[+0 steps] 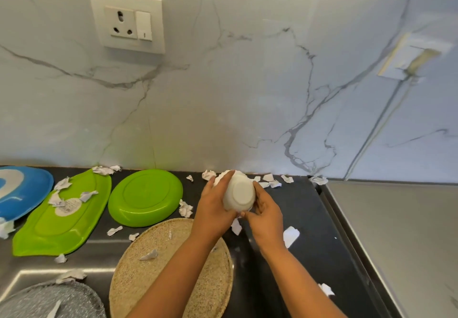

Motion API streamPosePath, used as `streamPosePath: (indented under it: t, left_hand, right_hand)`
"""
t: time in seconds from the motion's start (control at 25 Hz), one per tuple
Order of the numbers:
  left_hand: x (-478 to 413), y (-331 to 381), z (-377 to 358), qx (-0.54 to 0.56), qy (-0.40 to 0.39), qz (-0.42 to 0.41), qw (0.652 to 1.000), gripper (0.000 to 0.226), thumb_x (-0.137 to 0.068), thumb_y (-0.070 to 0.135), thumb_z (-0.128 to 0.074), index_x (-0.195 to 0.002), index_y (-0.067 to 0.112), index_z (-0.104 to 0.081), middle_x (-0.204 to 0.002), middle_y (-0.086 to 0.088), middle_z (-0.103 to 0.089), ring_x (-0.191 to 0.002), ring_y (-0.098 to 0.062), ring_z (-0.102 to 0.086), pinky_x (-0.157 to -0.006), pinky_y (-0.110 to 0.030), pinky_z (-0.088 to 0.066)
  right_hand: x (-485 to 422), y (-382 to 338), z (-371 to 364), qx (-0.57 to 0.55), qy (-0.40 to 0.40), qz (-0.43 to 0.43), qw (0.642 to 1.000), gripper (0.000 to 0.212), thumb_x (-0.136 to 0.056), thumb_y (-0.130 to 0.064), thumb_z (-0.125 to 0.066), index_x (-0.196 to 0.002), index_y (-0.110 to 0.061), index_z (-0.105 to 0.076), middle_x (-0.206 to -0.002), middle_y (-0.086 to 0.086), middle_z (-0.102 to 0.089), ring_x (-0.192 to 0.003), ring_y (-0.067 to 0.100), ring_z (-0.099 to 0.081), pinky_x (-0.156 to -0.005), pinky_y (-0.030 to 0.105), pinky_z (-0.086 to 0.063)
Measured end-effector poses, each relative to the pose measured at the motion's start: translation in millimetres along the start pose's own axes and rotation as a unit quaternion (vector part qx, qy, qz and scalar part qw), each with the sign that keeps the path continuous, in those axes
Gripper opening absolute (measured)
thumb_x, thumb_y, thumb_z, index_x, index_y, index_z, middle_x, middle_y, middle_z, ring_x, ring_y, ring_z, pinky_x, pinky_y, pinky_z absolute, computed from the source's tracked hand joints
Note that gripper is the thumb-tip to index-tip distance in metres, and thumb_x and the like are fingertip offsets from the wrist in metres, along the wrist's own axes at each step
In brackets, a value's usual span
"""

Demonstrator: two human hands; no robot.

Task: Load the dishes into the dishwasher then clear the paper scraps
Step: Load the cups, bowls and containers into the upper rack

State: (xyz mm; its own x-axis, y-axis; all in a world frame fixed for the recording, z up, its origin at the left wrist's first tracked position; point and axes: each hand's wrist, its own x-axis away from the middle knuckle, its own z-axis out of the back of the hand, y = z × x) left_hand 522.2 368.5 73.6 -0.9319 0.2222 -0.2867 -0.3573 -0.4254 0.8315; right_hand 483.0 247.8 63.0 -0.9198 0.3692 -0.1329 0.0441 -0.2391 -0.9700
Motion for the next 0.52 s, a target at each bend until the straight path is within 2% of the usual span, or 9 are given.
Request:
streamPosePath:
  t: [0.08,0.12,0.16,0.24,0.32,0.36,0.44,0.52]
  left_hand:
    - [12,23,-9,0.044,-0.01,-0.01,0.999,0.081,-0.067,0.013,-0.079,-0.131,0.043,-0.039,-0.132,0.012,-0.048,-0.123,-0.006,-0.042,-0.095,-0.01,-0.033]
    - [18,34,-15,0.064,-0.017,-0.008,0.998,0.083,-0.065,0.012,-0.08,-0.128,0.046,-0.038,-0.128,0.015,-0.049,-0.12,-0.004,-0.043,-0.091,-0.007,-0.031]
    - [26,46,-22,0.081,-0.029,-0.004,0.996,0.084,-0.064,0.011,-0.08,-0.126,0.049,-0.037,-0.125,0.017,-0.048,-0.117,-0.003,-0.043,-0.088,-0.005,-0.03]
    - [43,67,-37,0.1,-0.056,-0.013,0.993,0.085,-0.065,0.011,-0.08,-0.123,0.053,-0.035,-0.123,0.021,-0.045,-0.115,-0.001,-0.04,-0.086,-0.003,-0.029]
    - [61,88,-54,0.111,-0.087,-0.042,0.989,0.083,-0.067,0.009,-0.079,-0.12,0.056,-0.035,-0.123,0.028,-0.041,-0.117,0.0,-0.038,-0.087,-0.001,-0.027]
    - [71,100,-63,0.121,-0.109,-0.057,0.985,0.083,-0.067,0.007,-0.077,-0.12,0.057,-0.035,-0.125,0.03,-0.039,-0.119,0.0,-0.037,-0.088,0.0,-0.026]
    - [89,120,-81,0.14,-0.157,-0.077,0.975,0.082,-0.07,0.007,-0.074,-0.125,0.054,-0.035,-0.135,0.024,-0.037,-0.126,-0.003,-0.034,-0.093,-0.002,-0.025]
    - [107,140,-100,0.169,-0.205,-0.095,0.959,0.076,-0.071,0.019,-0.074,-0.126,0.057,-0.036,-0.142,0.021,-0.035,-0.13,-0.003,-0.034,-0.101,-0.014,-0.03]
  right_hand:
    - [14,-9,27,-0.017,0.014,0.016,1.0,0.063,-0.079,0.003,-0.068,-0.127,-0.033,-0.048,-0.12,-0.023,-0.054,-0.112,-0.005,-0.049,-0.085,0.003,-0.043]
    - [21,-12,42,-0.04,0.022,0.015,0.999,0.056,-0.081,0.001,-0.066,-0.124,-0.032,-0.051,-0.119,-0.023,-0.055,-0.11,-0.007,-0.05,-0.086,0.002,-0.042]
    - [31,-14,58,-0.07,0.035,0.009,0.997,0.048,-0.084,-0.003,-0.064,-0.12,-0.032,-0.055,-0.118,-0.021,-0.058,-0.11,-0.006,-0.052,-0.089,0.007,-0.043]
    - [49,-14,88,-0.142,0.066,-0.019,0.987,0.035,-0.088,-0.007,-0.06,-0.112,-0.032,-0.062,-0.114,-0.015,-0.066,-0.11,0.003,-0.058,-0.095,0.025,-0.048]
    - [68,-12,119,-0.2,0.101,-0.056,0.973,0.032,-0.088,-0.005,-0.058,-0.11,-0.027,-0.065,-0.113,-0.006,-0.068,-0.11,0.014,-0.061,-0.09,0.038,-0.053]
    - [80,-12,136,-0.214,0.121,-0.063,0.967,0.031,-0.088,-0.004,-0.058,-0.11,-0.024,-0.066,-0.114,-0.003,-0.068,-0.108,0.018,-0.062,-0.086,0.039,-0.055]
    - [103,-14,165,-0.215,0.155,-0.052,0.963,0.03,-0.088,-0.002,-0.057,-0.111,-0.019,-0.066,-0.11,-0.001,-0.069,-0.102,0.02,-0.066,-0.076,0.035,-0.058]
    - [131,-17,196,-0.213,0.187,-0.038,0.958,0.029,-0.087,-0.001,-0.057,-0.11,-0.016,-0.065,-0.106,-0.002,-0.071,-0.099,0.017,-0.067,-0.071,0.029,-0.057]
